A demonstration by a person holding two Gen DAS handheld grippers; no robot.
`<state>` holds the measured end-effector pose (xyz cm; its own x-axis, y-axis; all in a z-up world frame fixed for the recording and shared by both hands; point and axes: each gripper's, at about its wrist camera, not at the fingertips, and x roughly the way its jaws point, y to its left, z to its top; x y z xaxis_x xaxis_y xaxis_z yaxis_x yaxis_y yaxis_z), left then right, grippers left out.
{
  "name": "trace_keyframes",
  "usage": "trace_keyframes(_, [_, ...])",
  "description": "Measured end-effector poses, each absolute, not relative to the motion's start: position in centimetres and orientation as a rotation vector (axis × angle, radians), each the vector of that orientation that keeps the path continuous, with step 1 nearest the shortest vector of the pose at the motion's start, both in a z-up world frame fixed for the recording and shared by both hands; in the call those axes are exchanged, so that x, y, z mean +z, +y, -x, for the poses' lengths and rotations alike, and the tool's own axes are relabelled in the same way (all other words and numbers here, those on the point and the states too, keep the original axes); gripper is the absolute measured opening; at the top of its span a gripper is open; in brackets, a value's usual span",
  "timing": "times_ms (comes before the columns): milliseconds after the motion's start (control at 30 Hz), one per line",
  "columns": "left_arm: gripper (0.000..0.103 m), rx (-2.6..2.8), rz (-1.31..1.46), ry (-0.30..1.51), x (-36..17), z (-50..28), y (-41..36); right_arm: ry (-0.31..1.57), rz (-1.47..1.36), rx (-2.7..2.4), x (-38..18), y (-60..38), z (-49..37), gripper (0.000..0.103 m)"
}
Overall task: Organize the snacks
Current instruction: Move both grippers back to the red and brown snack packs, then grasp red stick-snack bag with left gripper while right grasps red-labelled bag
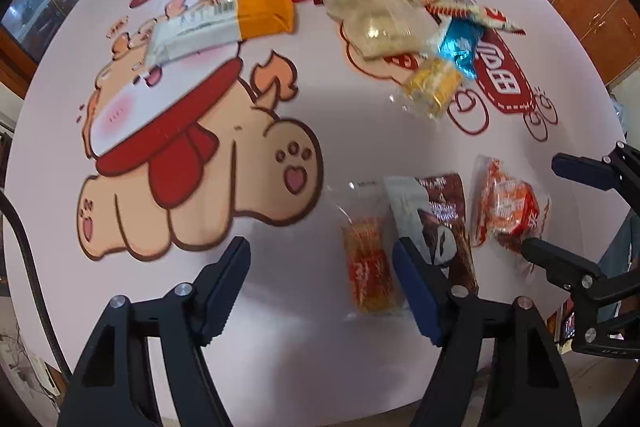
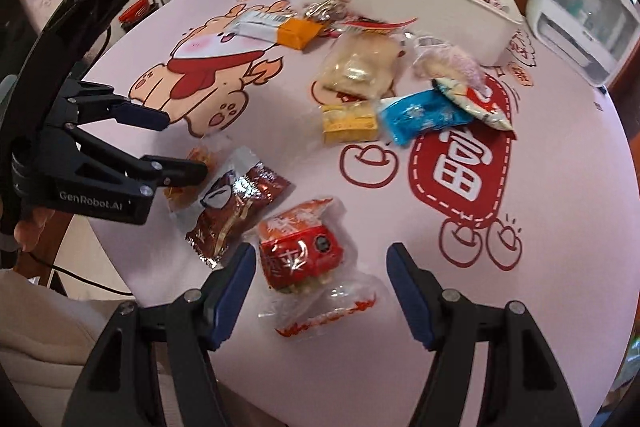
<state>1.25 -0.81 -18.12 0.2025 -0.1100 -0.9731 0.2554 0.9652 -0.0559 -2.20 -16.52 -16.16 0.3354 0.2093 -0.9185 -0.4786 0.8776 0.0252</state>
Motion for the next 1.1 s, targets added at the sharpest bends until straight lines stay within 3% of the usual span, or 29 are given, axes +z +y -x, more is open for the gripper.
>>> trace_keyframes(400, [0.066, -0.232, -0.151, 1.362, -19.1, -1.0, -1.7, 1.163, 0.310, 0.482, -17.6, -15.9, 2.0, 0.067])
trace_keyframes(700, [0.040, -0.246, -0.179, 1.357, -18.7, -1.1, -3.8, 1.184, 0.301, 0.488, -18.0, -15.6, 1.8, 0.059])
trace_keyframes(833, [0.021, -0.253, -0.184, 1.352, -18.6, -1.0, -4.5, 1.185, 0.314, 0.488, -18.1, -15.4, 1.9, 0.058])
trace_keyframes(1100, [0.019, -0.224, -0.188, 1.349, -18.2, -0.9, -4.2, 1.192, 0.311, 0.486, -18.0, -15.4, 1.9, 0.055])
